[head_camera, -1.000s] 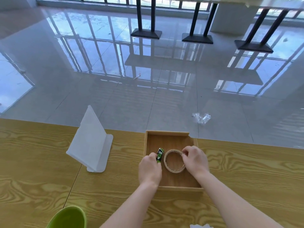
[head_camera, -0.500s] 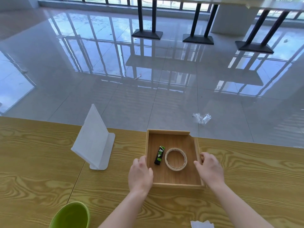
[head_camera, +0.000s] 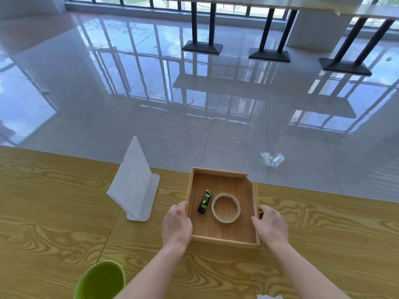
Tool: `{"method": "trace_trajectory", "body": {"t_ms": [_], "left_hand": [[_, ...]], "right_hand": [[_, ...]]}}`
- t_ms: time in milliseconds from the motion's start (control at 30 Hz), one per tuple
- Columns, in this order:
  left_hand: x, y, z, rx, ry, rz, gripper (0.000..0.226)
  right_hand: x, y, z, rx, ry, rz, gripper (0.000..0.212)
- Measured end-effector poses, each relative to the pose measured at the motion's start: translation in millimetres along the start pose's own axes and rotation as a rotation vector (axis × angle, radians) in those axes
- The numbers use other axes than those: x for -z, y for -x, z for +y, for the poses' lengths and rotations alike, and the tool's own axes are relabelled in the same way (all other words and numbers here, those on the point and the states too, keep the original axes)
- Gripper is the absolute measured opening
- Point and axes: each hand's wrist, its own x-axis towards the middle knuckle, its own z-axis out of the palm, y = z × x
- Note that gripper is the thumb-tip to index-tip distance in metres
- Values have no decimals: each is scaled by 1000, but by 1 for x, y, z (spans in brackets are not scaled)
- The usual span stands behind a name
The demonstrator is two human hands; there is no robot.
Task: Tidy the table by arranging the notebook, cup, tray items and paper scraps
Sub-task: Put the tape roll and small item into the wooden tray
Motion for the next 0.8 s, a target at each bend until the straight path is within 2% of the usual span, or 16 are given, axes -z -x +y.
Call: {"method": "trace_trajectory", "body": {"t_ms": [400,800], "left_hand": [[20,-13,-24,67,-2,58,45],[30,-3,-38,246,137,85,52]], "right_hand": [[-20,-3,-39,79,-29,-25,32],[-38,2,-72,137,-54,-49,38]]}}
